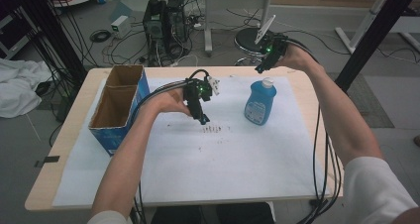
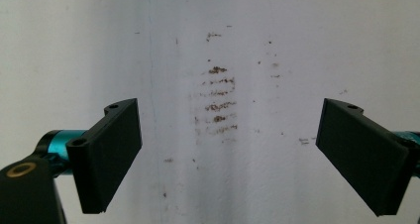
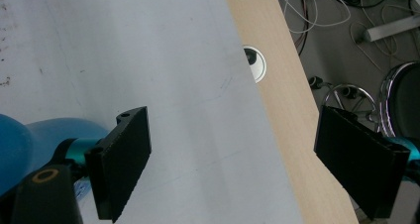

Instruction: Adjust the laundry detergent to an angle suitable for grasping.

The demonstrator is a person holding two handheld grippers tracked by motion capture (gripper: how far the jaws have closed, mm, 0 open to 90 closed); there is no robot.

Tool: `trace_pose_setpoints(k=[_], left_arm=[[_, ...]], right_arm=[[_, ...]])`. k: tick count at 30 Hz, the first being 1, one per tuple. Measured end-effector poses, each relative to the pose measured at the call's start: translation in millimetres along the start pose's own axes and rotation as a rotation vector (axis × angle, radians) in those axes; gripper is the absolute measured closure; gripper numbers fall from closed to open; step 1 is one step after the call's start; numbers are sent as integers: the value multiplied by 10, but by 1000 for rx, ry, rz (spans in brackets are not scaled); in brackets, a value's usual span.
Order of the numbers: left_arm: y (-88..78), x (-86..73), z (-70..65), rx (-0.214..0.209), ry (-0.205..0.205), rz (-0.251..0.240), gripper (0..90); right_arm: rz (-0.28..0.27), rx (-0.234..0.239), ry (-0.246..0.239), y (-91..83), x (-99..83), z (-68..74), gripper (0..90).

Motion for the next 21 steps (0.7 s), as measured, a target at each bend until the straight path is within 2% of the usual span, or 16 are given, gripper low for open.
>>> trace_pose_setpoints(k=[8,12,14,16,21], left_arm=[[0,8,5,-7,9,-7,105],[17,11,7,-7,-10,-6,105],[22,16,7,-11,4,-2,105],[32,28,-12,-14,-7,-11,105],[31,41,3,-18,-3,-15,105]], right_arm=[[3,-2,5,-21,-31,-1,137],[-2,-1,10,-27,-55,-14,137],[0,0,9,-24,-70,-14,138],[3,-1,11,-22,-79,-16,138],[2,1,7,-15,-69,-9,137]])
Point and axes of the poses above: each handheld gripper's, and its own axes: y roughly forward along the jaws, x roughly out of its top, z roughly to its left, the point moved 10 cm from there along y, roughly forward along the jaws, and after that the axes turned 14 degrees about -y, right-handed, at the moved point
